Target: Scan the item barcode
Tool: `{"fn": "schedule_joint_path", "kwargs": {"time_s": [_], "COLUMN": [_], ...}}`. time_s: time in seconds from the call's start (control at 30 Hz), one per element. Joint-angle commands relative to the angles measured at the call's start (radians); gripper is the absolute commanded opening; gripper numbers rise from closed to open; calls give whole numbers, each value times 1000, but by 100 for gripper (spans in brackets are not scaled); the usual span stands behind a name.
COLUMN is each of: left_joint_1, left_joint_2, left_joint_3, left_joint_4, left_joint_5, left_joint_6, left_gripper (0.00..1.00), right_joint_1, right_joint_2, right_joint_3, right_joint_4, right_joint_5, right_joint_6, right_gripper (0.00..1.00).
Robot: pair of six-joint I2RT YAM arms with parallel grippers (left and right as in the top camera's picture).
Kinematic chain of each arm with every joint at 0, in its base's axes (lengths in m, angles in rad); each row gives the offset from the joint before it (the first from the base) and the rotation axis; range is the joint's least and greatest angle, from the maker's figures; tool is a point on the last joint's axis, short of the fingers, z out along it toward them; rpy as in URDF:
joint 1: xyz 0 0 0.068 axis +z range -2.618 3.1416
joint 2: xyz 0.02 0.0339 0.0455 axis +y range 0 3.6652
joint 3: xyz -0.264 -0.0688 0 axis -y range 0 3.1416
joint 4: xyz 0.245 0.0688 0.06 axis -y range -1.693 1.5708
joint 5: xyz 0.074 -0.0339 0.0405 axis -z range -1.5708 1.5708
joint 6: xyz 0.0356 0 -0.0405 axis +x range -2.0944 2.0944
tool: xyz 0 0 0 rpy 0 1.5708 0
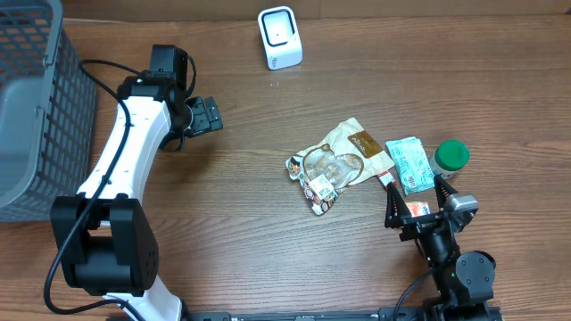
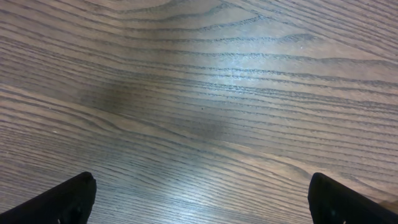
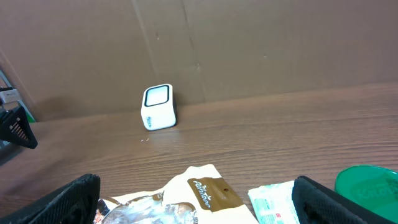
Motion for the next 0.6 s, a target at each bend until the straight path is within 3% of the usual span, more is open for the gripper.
{"fn": "schedule_joint_path", "kwargs": {"time_s": [0.0, 0.37, 0.57], "left_joint_1": [-2, -24, -96], "left_joint_2": [-11, -41, -261], "left_joint_3": [11, 11, 11], "left_joint_4": [2, 2, 2], "left_joint_5": [-6, -6, -6], "left_joint_6": [19, 19, 19], "left_gripper": [99, 100, 100], "right_joint_1": [-6, -6, -6], "right_joint_2": [-10, -10, -10], "right_joint_3": [-10, -10, -10], "right_joint_4": [4, 4, 4], "right_joint_5": [6, 6, 6], "right_joint_6": [4, 4, 4], "right_gripper": [100, 100, 100]}}
